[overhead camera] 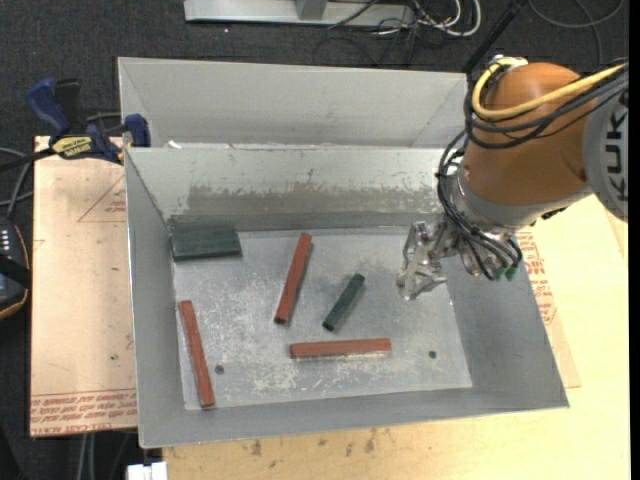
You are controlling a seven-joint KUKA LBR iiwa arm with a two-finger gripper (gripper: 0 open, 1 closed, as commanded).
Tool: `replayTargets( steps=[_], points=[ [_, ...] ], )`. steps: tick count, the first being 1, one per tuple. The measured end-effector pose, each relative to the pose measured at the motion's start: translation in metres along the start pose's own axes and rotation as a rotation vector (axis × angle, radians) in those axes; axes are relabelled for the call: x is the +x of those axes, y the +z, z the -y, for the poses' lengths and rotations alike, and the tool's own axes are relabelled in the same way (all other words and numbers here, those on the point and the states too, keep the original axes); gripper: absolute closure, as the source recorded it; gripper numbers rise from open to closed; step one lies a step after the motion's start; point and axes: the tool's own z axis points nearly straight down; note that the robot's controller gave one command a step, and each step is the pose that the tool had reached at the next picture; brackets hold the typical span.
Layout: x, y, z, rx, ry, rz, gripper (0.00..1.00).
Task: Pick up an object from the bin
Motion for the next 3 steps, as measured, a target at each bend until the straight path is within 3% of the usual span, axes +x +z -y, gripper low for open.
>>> replayTargets(
  steps=[1, 2, 3],
  points=[
    [0.001, 0.002, 0.000, -0.001, 0.000, -0.005, 0.00],
    [0.001, 0.002, 0.000, -0.001, 0.000, -0.005, 0.00],
    [-0.004, 0.057, -0.001, -0.001, 0.005, -0.001, 0.00]
  ],
)
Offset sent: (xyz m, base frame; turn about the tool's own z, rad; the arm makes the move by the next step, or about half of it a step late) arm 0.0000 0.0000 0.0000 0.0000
